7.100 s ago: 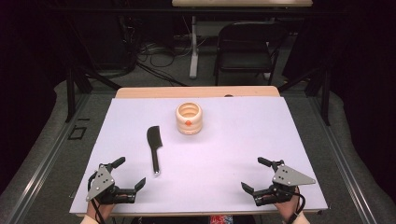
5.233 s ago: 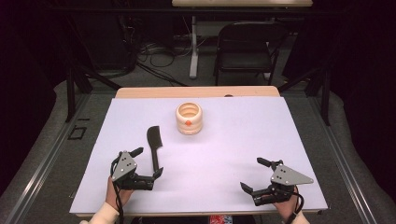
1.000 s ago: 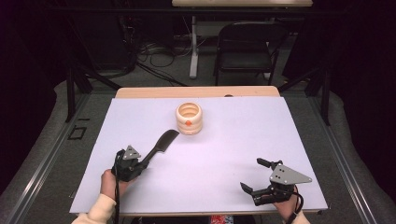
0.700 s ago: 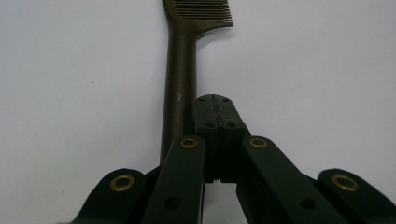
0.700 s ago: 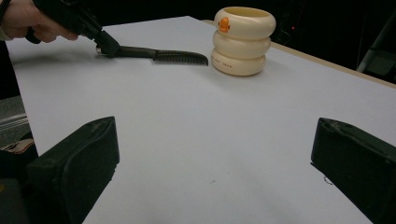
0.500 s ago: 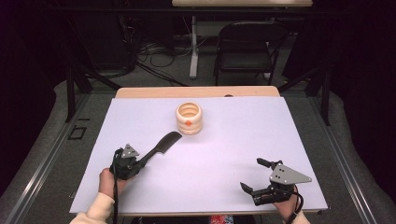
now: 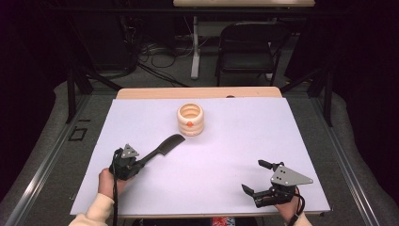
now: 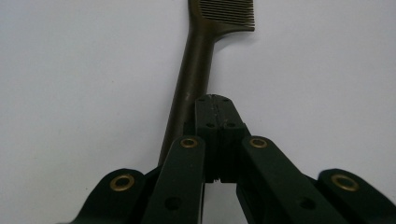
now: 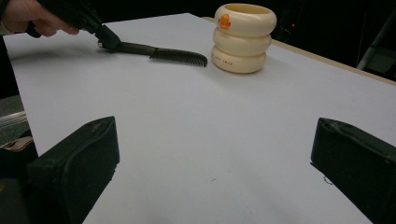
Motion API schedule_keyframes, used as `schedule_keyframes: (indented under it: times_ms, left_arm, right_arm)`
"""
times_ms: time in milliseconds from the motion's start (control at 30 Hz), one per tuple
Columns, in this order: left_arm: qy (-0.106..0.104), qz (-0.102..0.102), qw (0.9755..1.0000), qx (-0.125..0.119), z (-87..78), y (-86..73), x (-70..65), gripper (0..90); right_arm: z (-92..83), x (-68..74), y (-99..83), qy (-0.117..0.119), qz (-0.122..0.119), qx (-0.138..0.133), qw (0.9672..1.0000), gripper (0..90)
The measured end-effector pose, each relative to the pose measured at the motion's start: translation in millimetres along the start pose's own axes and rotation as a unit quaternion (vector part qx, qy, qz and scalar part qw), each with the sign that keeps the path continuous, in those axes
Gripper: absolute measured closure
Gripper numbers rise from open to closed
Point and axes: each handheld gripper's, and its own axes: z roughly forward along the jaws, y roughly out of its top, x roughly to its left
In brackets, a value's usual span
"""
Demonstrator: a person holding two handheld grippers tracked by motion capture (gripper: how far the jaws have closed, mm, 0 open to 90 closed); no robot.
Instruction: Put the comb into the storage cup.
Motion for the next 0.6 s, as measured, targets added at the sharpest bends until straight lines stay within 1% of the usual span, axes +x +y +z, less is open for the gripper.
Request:
schedule_keyframes:
  times_ms: [33,167,200,267,333,367,433,600]
  left_arm:
    - [0.001,-0.002,1.0000,0.001,-0.4,0.1,0.1,90.0]
    - [0.004,0.000,1.0000,0.003,-0.2,0.4,2.0,90.0]
    - [0.008,0.001,1.0000,0.002,0.2,0.4,2.4,90.0]
    - [0.008,0.000,1.0000,0.003,0.7,0.5,3.1,90.0]
    - [0.013,0.006,0.9999,0.005,1.5,0.8,4.9,90.0]
    - [0.012,0.007,0.9999,0.009,1.5,1.1,6.0,90.0]
    - [0.015,0.003,0.9998,0.010,3.3,1.2,7.8,90.0]
    - [0.023,0.004,0.9997,0.009,2.0,0.8,10.2,90.0]
  right_arm:
    - [-0.1,0.2,0.0,0.000,0.000,0.000,1.0000,0.4]
    - [0.1,-0.5,0.0,0.001,-0.002,0.001,1.0000,0.4]
    - [0.0,-0.2,0.1,0.000,-0.002,0.000,1.0000,0.4]
    - [-0.1,0.4,0.1,0.001,0.001,0.000,1.0000,0.4]
    - [0.1,-0.5,0.1,0.001,-0.002,0.001,1.0000,0.4]
    - [0.6,-0.8,-0.1,0.002,-0.002,0.001,1.0000,0.4]
    - [1.2,-1.0,-0.1,0.002,0.000,0.002,1.0000,0.4]
    - [1.1,0.0,0.2,0.002,-0.001,0.003,1.0000,0.4]
